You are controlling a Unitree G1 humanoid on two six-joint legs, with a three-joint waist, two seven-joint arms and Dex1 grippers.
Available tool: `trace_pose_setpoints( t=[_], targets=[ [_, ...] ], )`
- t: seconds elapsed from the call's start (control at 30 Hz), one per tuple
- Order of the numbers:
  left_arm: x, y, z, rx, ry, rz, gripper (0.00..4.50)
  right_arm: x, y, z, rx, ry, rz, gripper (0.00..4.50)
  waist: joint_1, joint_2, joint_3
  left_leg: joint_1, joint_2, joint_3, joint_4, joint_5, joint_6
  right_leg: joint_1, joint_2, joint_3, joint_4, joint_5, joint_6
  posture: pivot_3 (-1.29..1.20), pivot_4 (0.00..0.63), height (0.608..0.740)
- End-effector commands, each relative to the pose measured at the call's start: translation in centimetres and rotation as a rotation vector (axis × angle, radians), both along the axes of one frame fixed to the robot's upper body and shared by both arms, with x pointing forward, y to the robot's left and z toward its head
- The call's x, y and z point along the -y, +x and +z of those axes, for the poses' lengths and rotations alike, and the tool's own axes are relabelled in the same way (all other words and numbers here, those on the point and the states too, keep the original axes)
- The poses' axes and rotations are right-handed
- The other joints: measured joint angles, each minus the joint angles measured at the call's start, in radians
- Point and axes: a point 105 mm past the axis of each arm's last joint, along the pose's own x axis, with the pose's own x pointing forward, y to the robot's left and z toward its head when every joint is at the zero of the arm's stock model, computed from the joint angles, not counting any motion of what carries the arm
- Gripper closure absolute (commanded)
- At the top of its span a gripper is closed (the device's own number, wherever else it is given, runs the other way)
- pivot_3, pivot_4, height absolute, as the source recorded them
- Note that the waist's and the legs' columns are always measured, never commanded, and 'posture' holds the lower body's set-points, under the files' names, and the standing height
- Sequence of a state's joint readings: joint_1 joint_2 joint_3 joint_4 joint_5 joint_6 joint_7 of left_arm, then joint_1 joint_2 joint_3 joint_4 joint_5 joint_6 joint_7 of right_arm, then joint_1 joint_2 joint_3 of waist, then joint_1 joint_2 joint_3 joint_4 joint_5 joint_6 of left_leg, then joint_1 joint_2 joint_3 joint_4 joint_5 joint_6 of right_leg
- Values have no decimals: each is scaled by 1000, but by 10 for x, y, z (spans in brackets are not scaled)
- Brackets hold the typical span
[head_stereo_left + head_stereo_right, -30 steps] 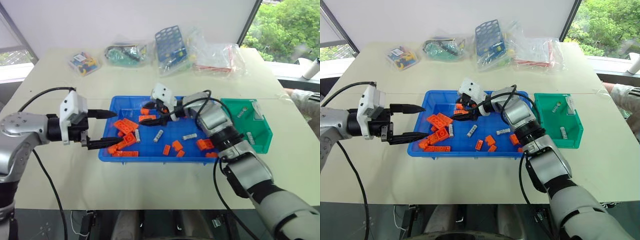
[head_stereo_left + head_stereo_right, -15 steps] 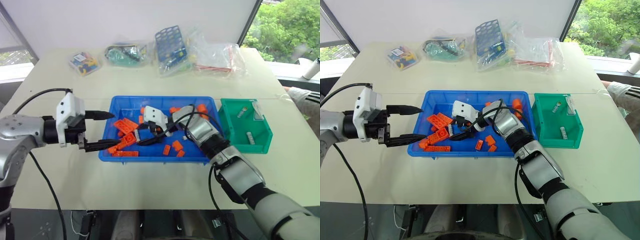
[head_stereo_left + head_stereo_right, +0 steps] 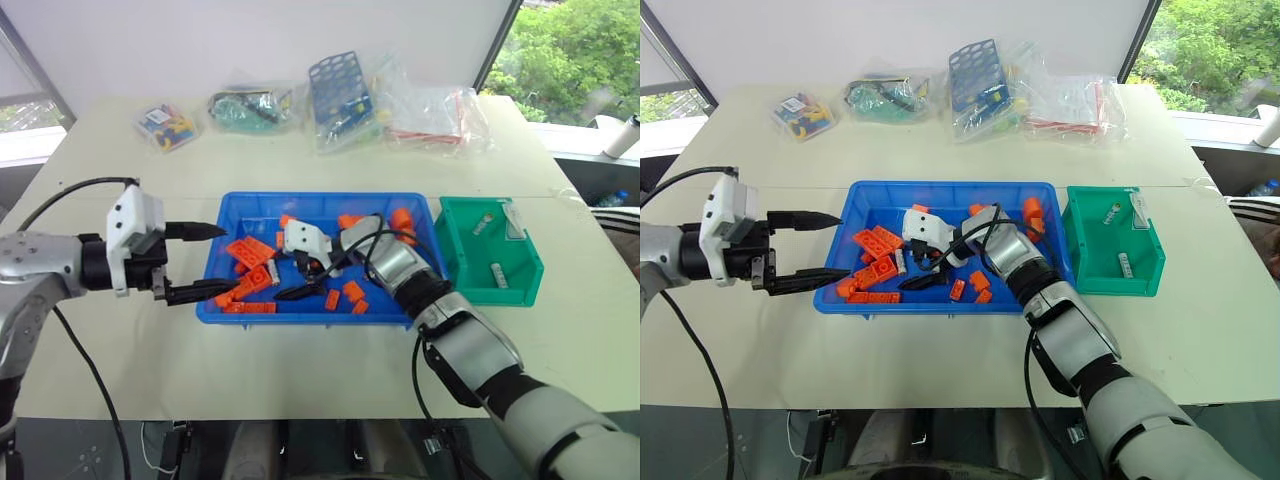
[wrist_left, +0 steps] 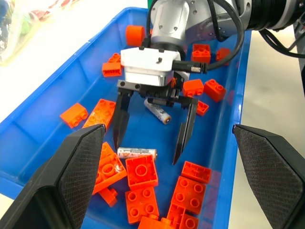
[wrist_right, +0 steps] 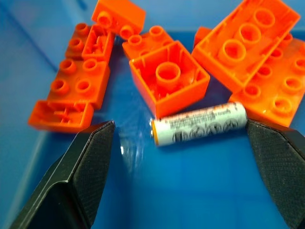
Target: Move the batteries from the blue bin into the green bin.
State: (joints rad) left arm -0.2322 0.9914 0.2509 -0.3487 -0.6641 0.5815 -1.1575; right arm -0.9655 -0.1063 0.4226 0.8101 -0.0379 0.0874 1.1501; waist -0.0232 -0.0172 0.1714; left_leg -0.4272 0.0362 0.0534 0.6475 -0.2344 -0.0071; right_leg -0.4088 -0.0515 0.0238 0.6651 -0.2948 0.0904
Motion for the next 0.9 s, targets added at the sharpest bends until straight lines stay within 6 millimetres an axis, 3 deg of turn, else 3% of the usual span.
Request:
trace_pose_setpoints(
  t=[0.03,0.1,0.17,0.3,0.37,0.5,0.57,0.63,0.73,0.8,0.9],
  targets=[
    [0,-1,10,45,6,-11,0,-5,6,6,30,15,-17,63,-1,0,0,0,0,0,0,0,0,0,0,0,0,0,0,0,150,739],
    [1,0,11,46,4,-12,0,-5,7,7,22,28,-28,63,0,0,0,0,0,0,0,0,0,0,0,0,0,0,0,0,150,739],
    [1,1,11,47,3,-13,0,-4,7,9,13,45,-26,570,1,0,0,0,0,0,0,0,0,0,0,0,0,0,0,0,150,739],
    [2,2,9,44,-1,-17,0,5,3,8,28,25,8,2304,2,0,0,0,0,0,0,0,0,0,-1,0,0,0,0,0,150,739],
    [3,2,8,41,-4,-22,0,10,2,13,34,36,13,2281,2,0,0,0,0,0,0,0,0,0,-1,0,0,0,0,0,150,739],
    [7,2,6,32,-13,-41,0,24,1,44,49,118,-32,2281,4,0,0,0,0,0,0,0,0,0,-1,0,0,0,0,0,150,739],
    [11,2,5,23,-24,-60,0,38,1,75,60,206,-90,2281,4,0,0,0,0,0,0,0,0,0,-1,0,0,0,0,0,150,739],
    [17,1,4,21,-31,-85,0,63,0,113,79,302,-179,2281,9,1,1,0,0,0,0,0,0,0,-1,0,0,0,0,0,150,739],
    [23,1,3,19,-39,-107,0,97,-3,142,100,360,-302,2281,12,0,0,-1,-1,-1,0,0,0,0,-3,-1,0,0,0,0,150,739],
    [28,4,1,20,-48,-118,0,144,-3,153,132,346,-459,2281,12,0,0,-1,-2,-1,0,0,0,1,-5,-2,-1,0,0,0,150,739],
    [32,8,0,19,-56,-137,0,213,-7,145,155,246,-694,2281,28,0,0,0,-4,-1,0,0,0,2,-7,-3,-3,0,-1,0,150,739]
  ],
)
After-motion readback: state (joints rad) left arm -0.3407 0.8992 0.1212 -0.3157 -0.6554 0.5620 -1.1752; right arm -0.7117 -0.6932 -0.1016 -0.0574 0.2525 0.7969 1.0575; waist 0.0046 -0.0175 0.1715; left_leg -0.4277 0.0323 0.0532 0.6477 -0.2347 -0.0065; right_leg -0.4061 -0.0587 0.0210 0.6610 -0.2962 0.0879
